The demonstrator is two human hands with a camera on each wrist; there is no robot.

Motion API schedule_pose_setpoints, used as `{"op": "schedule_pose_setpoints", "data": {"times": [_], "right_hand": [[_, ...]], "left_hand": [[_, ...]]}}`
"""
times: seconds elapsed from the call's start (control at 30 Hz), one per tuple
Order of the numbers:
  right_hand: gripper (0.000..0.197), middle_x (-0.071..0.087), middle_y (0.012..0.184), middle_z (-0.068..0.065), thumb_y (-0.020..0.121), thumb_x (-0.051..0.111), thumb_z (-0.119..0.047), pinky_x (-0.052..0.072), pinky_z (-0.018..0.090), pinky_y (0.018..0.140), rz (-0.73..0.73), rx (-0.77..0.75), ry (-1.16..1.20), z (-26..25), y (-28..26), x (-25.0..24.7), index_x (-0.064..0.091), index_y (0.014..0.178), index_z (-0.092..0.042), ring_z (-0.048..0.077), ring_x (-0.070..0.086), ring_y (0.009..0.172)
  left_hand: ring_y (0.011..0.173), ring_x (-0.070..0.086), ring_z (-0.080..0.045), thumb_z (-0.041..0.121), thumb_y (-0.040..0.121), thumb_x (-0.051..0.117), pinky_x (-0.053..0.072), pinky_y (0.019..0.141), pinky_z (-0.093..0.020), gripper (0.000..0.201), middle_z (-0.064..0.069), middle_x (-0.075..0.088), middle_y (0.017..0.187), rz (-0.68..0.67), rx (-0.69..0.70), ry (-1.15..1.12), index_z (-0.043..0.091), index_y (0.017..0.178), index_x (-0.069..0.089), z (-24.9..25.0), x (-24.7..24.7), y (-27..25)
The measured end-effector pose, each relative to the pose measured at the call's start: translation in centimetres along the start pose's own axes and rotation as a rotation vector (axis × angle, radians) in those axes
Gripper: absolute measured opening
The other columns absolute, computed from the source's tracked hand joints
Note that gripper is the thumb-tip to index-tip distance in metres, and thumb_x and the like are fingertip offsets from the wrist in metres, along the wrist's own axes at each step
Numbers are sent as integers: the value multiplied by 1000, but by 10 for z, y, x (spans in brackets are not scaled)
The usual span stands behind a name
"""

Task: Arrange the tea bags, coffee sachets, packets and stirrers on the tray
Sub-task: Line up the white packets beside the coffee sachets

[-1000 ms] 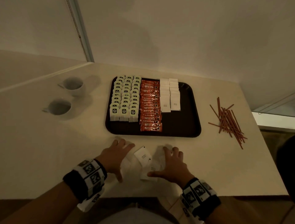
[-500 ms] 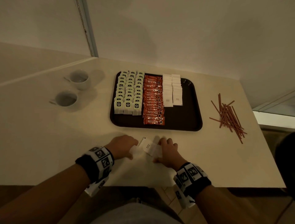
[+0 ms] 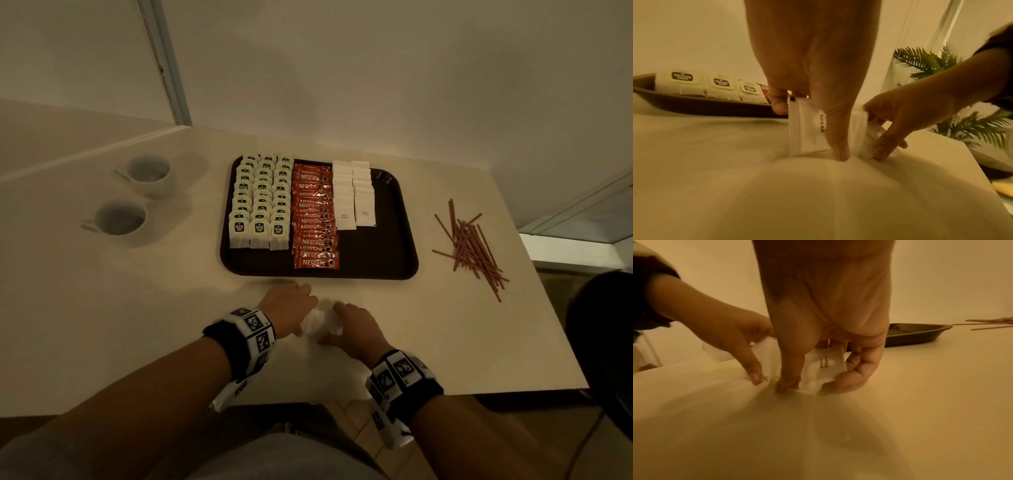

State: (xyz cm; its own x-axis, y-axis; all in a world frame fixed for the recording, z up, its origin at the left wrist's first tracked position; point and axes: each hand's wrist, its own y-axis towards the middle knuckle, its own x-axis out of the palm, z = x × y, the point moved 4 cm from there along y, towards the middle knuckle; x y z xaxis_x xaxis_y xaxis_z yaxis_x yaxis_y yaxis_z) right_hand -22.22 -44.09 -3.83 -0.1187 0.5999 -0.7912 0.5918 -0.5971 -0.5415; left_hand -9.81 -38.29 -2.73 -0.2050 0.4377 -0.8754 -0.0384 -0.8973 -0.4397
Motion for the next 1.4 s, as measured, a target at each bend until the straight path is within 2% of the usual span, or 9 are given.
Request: {"op": "schedule_pose_setpoints", "data": {"times": [0.13, 0.23, 0.33, 0.43, 0.53, 0.77, 0.93, 1.3, 1.4], "right_hand": [[75, 53, 132, 6, 75, 74, -46, 44, 30, 94, -24, 106, 175, 24, 3, -21, 45, 135, -12, 20, 53, 114], [44, 59, 109, 0, 82, 70, -34, 44, 18, 67, -43, 12, 350, 17, 2, -56, 54, 120, -18, 8, 55, 82], [25, 59, 101, -3, 90, 60, -22, 43, 18, 59, -145, -166, 376, -14, -4, -98, 52, 113, -25, 8, 55, 77], [29, 58, 99, -7, 93, 55, -19, 43, 14, 59, -190, -331, 263, -50, -5, -132, 52, 121, -21, 7, 55, 75], [27, 59, 106, -3, 90, 60, -19, 45, 14, 77, -116, -430, 143, -76, 6, -151, 55, 117, -17, 10, 56, 93], [39, 59, 91, -10, 74, 77, -33, 51, 16, 61, 292, -332, 409, -71, 33, -176, 53, 102, -21, 8, 60, 79], [18, 65, 99, 4, 85, 67, -12, 58, 27, 71, 293, -399, 753, -65, 41, -178, 60, 101, -16, 17, 66, 90], [15, 67, 101, 7, 91, 58, -18, 57, 30, 76, 274, -401, 926, -69, 65, -193, 62, 103, -10, 20, 67, 92], [21, 65, 103, 7, 90, 58, -12, 58, 36, 79, 98, -365, 984, -65, 71, -186, 56, 111, -12, 21, 67, 92]], "left_hand": [[76, 49, -15, 20, 83, 65, 35, 62, -25, 19, 4, 50, 78, 93, -132, -421, 20, 77, 46, -22, -9, -6], [75, 58, -16, 4, 88, 57, 45, 62, -21, 19, -4, 59, 90, 124, -248, -1215, 18, 99, 50, -36, -20, -12], [75, 61, -19, 23, 92, 59, 58, 77, -38, 27, -9, 61, 95, 79, -266, -1733, 19, 118, 50, -32, -40, -20], [86, 64, -27, 49, 79, 59, 55, 83, -44, 47, -11, 67, 98, -47, -202, -1847, 18, 113, 59, -25, -61, -21], [98, 66, -33, 37, 79, 64, 56, 80, -43, 46, -14, 69, 107, -77, -121, -1959, 16, 119, 57, -23, -79, -17], [88, 70, -27, 23, 95, 52, 57, 80, -43, 23, -11, 74, 92, 236, -162, -2202, 13, 114, 58, -55, -105, -13], [75, 70, -22, 17, 94, 51, 58, 65, -35, 19, -9, 74, 84, 322, -123, -2248, 14, 111, 57, -66, -115, -11], [91, 68, -21, -4, 81, 64, 60, 68, -34, 36, -7, 70, 103, 501, -155, -2014, 16, 112, 61, -80, -125, 16], [91, 67, -21, -5, 83, 62, 60, 67, -35, 29, -6, 68, 100, 624, -195, -2003, 15, 104, 63, -87, -128, 19]]}}
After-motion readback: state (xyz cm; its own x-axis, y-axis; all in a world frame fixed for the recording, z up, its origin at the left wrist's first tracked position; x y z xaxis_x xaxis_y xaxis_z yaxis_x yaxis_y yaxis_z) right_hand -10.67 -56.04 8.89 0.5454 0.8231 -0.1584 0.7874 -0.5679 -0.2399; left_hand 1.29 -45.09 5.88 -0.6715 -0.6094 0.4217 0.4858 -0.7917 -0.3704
